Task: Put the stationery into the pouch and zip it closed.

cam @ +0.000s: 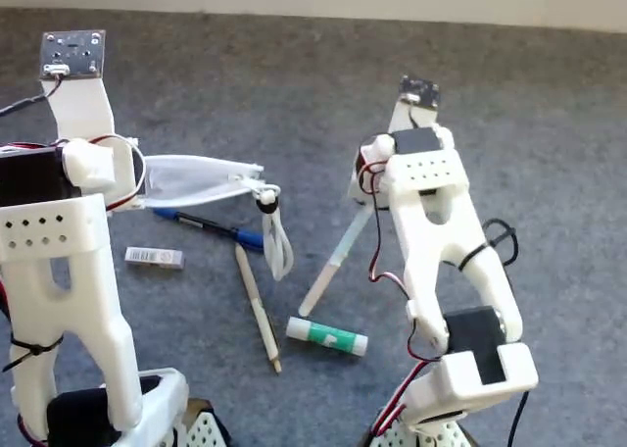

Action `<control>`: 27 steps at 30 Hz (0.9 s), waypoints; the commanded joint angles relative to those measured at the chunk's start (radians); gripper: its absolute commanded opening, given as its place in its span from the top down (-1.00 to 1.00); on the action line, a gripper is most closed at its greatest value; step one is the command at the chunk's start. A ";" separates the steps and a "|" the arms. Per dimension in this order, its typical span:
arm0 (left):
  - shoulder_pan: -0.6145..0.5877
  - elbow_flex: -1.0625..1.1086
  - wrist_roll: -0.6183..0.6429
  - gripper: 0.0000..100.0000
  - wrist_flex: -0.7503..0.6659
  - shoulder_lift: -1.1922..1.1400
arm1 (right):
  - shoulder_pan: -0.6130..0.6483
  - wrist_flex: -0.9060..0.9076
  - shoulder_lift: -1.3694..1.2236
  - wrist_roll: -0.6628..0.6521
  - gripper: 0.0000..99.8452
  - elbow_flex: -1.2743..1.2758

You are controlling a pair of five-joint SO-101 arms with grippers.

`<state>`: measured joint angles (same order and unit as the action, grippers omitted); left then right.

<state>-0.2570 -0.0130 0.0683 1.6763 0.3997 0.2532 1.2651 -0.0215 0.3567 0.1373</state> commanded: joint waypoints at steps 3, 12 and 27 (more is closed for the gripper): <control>0.047 -0.008 0.012 0.98 0.006 -0.001 | -0.025 0.053 0.157 -0.031 0.99 -0.042; 0.045 -0.008 0.015 0.99 0.005 -0.001 | -0.021 0.116 0.320 -0.068 0.99 -0.041; 0.045 -0.010 0.017 0.99 0.000 -0.001 | 0.068 0.128 0.651 -0.138 0.99 -0.044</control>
<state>-0.2325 -0.0130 0.0760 1.6763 0.3997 0.2578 1.3940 0.5063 0.2325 0.1373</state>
